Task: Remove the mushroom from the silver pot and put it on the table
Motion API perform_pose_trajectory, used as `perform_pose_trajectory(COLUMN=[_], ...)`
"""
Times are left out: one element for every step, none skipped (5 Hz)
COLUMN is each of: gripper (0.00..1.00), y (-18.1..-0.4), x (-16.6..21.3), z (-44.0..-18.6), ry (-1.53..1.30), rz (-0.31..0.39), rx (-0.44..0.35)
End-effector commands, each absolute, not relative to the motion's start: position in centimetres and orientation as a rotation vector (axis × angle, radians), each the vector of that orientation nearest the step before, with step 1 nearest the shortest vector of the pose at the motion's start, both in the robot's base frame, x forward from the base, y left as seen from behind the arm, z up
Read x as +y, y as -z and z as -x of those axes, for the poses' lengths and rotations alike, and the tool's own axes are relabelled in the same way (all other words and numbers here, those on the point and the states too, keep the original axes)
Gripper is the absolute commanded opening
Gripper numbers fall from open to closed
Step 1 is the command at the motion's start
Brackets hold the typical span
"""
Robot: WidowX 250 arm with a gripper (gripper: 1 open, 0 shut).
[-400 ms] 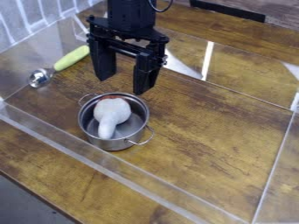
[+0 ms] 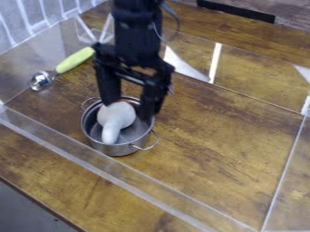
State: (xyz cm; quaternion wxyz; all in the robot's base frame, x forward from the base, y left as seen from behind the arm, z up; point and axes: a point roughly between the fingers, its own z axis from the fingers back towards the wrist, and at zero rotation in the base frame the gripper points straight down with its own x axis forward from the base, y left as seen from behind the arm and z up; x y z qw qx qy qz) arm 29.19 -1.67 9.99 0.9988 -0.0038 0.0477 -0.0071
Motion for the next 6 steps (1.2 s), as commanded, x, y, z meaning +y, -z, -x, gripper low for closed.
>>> perform_pose_trajectory(gripper=[1.0,0.0,0.0,0.0,0.0,0.0], y=[-9.8,-9.2,-9.3,-10.6,-12.1,-12.5], x=[-3.0,-4.0,-5.0,-4.5,-3.9,-4.0], z=[-30.7,-31.1,-31.4,-31.8,-32.2,-33.2], ry=[-0.01,0.01,0.034,0.005,-0.024,-0.027], rz=[0.013,0.018,0.019,0.013,0.01,0.008], rx=[0.052,0.048,0.044,0.044,0.044,0.043])
